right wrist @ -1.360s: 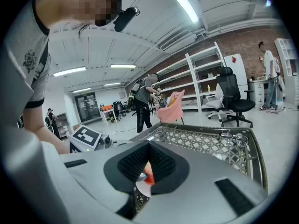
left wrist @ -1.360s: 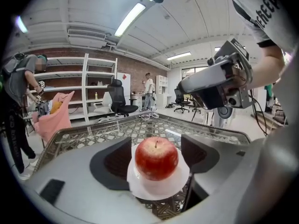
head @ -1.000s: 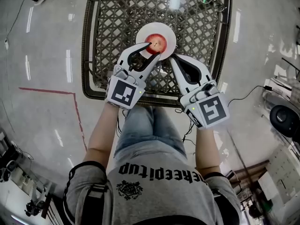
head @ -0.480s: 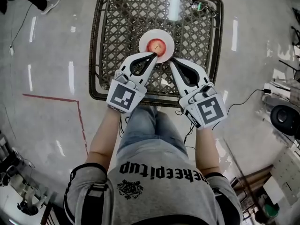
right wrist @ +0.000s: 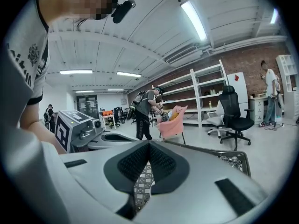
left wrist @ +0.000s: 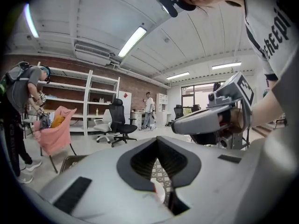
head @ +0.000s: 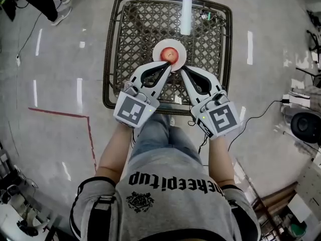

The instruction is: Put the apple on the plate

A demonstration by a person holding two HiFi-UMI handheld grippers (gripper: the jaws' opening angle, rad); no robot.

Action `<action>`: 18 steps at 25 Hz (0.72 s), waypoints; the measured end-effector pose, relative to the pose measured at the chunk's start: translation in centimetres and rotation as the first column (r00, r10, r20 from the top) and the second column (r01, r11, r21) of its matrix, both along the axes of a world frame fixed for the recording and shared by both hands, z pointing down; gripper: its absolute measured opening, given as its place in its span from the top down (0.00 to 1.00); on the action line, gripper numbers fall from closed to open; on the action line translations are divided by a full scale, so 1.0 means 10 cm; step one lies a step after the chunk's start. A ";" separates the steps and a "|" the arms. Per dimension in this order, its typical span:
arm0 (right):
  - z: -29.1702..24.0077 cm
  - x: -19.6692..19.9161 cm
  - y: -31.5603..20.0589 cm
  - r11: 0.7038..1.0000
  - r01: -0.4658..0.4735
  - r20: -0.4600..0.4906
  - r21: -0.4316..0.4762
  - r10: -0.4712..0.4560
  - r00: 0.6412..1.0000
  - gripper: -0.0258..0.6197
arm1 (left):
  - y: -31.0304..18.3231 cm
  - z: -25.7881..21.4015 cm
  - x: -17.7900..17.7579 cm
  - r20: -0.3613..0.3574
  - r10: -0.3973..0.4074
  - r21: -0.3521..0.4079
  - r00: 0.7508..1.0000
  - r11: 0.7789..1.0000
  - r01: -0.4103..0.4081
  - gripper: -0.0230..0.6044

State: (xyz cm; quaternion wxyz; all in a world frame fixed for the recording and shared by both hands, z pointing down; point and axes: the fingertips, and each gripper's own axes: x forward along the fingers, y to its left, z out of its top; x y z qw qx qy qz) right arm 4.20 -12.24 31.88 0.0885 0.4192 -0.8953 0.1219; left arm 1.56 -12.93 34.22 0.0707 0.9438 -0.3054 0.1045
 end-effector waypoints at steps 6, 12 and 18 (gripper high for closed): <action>-0.19 -0.03 0.16 0.999 -0.013 0.002 0.036 0.012 1.000 0.96 | 0.17 -0.27 0.00 -0.020 0.014 0.028 1.000 1.000 -0.013 0.94; -0.32 -0.08 0.34 0.998 -0.018 0.005 0.060 0.018 1.000 0.96 | 0.36 -0.51 -0.05 -0.049 0.023 0.046 0.999 0.999 -0.021 0.94; -0.46 -0.14 0.52 0.995 -0.010 0.019 0.095 0.009 1.000 0.96 | 0.58 -0.68 -0.07 -0.062 0.028 0.075 0.998 0.997 -0.023 0.94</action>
